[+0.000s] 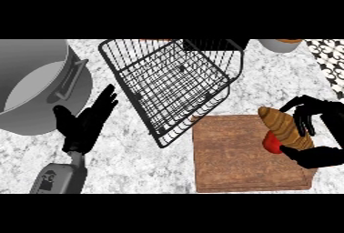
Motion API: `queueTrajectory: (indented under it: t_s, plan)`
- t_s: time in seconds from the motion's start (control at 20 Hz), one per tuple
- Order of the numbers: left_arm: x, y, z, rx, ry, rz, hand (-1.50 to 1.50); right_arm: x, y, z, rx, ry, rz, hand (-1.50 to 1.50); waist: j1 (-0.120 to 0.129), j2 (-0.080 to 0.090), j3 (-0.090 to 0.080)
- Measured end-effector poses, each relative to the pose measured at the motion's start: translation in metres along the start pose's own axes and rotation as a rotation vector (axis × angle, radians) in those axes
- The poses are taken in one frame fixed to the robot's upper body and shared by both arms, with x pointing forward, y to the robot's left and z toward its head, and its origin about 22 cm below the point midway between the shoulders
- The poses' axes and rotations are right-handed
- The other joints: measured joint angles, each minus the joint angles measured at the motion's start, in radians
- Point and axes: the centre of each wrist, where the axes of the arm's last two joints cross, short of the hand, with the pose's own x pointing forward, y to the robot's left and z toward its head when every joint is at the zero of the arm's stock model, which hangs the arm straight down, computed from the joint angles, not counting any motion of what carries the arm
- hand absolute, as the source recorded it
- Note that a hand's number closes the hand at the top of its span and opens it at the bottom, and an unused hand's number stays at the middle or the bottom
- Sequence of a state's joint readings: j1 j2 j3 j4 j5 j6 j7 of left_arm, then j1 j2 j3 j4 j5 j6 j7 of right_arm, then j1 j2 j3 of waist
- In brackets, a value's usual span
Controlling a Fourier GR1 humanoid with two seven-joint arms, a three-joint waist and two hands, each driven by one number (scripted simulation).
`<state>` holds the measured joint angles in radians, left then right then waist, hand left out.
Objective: Pick the croissant from the cutting board and place it in the tiered basket
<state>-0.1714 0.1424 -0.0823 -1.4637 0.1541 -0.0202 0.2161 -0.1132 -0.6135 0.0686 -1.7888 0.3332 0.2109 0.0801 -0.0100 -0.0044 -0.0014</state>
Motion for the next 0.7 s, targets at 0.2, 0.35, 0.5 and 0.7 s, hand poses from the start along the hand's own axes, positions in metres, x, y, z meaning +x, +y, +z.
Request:
queueTrajectory:
  t_s: [0.2, 0.35, 0.5, 0.7]
  plan:
    - [-0.001, 0.004, 0.001, 0.003, 0.003, -0.002, 0.0, 0.023, -0.051, 0.008, -0.074, -0.081, -0.02, 1.5, -0.001, 0.0, 0.0]
    - [0.002, -0.001, 0.0, -0.001, 0.004, 0.0, 0.0, 0.039, -0.08, 0.012, -0.123, -0.124, -0.048, 1.5, 0.002, 0.001, 0.0]
    - [0.003, 0.004, -0.001, -0.004, 0.003, -0.001, 0.0, 0.065, -0.1, 0.009, -0.157, -0.151, -0.042, 1.5, 0.008, 0.002, 0.0]
    - [0.004, 0.0, -0.002, -0.011, 0.002, -0.004, 0.0, 0.097, -0.113, -0.003, -0.171, -0.174, -0.031, 1.5, 0.015, 0.003, 0.0]
